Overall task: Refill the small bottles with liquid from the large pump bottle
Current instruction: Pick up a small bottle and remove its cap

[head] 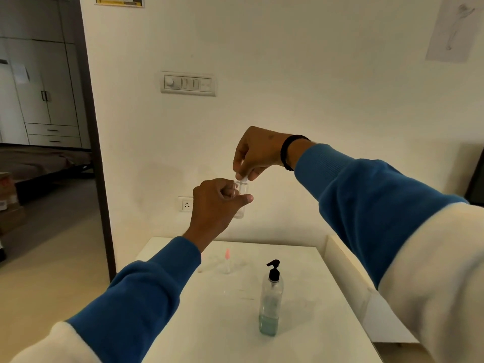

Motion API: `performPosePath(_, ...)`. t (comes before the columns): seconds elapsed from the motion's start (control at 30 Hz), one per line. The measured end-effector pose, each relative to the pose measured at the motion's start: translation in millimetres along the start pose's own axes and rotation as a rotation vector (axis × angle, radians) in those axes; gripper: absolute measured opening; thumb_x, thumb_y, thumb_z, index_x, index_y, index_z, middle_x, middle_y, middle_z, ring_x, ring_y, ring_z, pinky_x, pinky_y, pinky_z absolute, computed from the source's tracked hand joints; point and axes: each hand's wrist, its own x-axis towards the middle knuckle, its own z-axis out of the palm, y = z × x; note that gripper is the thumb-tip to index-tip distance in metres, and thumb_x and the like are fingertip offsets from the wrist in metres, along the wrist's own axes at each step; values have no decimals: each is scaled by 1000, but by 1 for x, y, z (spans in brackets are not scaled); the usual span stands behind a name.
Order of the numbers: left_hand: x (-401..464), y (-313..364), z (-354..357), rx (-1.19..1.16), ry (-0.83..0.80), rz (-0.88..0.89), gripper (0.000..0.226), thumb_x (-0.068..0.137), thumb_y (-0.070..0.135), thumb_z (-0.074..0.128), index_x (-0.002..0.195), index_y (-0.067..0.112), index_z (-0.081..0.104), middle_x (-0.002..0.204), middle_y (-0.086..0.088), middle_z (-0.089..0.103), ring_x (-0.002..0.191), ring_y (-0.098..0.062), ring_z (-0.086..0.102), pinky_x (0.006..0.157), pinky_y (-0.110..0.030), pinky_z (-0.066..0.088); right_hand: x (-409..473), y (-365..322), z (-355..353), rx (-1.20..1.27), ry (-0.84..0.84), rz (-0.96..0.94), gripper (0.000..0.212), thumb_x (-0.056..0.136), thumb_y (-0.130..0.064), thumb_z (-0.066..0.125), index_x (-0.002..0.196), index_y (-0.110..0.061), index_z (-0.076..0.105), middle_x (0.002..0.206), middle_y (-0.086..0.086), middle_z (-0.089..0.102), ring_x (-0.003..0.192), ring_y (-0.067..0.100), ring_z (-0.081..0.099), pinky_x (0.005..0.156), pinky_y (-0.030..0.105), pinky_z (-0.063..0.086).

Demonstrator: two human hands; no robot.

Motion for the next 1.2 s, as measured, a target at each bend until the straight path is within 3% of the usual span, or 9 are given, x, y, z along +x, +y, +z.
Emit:
performPosePath(0.07, -4, -1, 2, 6, 0, -6, 47, 74, 34, 90, 68, -1, 60, 61, -11, 61, 55, -6, 50, 55, -8, 39, -2, 2, 4, -19, -47, -4, 23, 80, 0, 84, 101, -5, 77, 91, 9, 74, 81, 19, 74, 78, 29, 64)
performPosePath(0.2, -1, 3, 7, -2, 21, -30, 45, 74, 34, 90, 66, 3, 58, 64, -10, 64, 55, -10, 50, 57, -10, 41, 0, 2, 13, -113, 45, 42, 30, 87, -28, 82, 106, -8, 71, 90, 7, 72, 71, 20, 76, 70, 30, 65)
performPosePath(0.37, 0, 9, 8, -13, 26, -16, 43, 73, 31, 91, 70, -3, 64, 61, -2, 62, 57, 6, 55, 57, -5, 41, 2, -3, 12, -127, 136, 54, 16, 91, -12, 77, 98, 1, 71, 73, 10, 72, 72, 24, 76, 79, 37, 65)
performPosePath(0.57, -6, 2, 11, 13, 28, -38, 45, 73, 35, 90, 70, -1, 64, 66, -12, 66, 57, -15, 50, 55, -11, 40, -1, -5, 13, -209, -38, 15, 14, 87, 0, 75, 97, -10, 75, 91, 6, 72, 83, 20, 73, 73, 27, 63)
performPosePath(0.73, -9, -1, 9, 14, 32, -32, 41, 74, 36, 89, 75, 1, 68, 68, -9, 68, 63, -24, 59, 57, -14, 42, -5, 1, 14, -137, 83, 32, 26, 92, -27, 78, 104, -5, 71, 87, 8, 74, 67, 20, 72, 74, 31, 65)
performPosePath(0.87, -3, 4, 9, -5, 25, -42, 42, 73, 35, 90, 74, 0, 68, 65, -4, 67, 56, -8, 52, 55, -7, 42, -3, -5, 13, -118, 113, 38, 23, 90, -14, 79, 101, 6, 72, 87, 17, 77, 81, 32, 77, 81, 40, 65)
performPosePath(1.0, -6, 4, 8, -13, 23, -46, 40, 73, 35, 91, 71, 3, 67, 63, -2, 66, 55, -7, 50, 55, -8, 42, -4, -8, 7, -164, 5, 25, 9, 87, 1, 77, 95, -2, 75, 91, 13, 76, 77, 23, 76, 77, 32, 65)
performPosePath(1.07, -8, 3, 9, -1, 19, -47, 38, 73, 36, 90, 69, 8, 66, 60, 4, 62, 54, -6, 51, 54, -7, 42, -5, -9, 7, -193, -73, 8, 18, 86, 5, 74, 98, -8, 76, 95, 7, 74, 84, 19, 73, 79, 29, 64)
performPosePath(1.2, -13, 2, 8, -34, 14, -59, 32, 73, 35, 91, 75, 9, 71, 65, 5, 67, 56, -8, 57, 56, -6, 44, -5, -10, 8, -126, 13, 4, 25, 90, -24, 80, 108, -9, 73, 93, 3, 70, 81, 20, 73, 76, 32, 65)
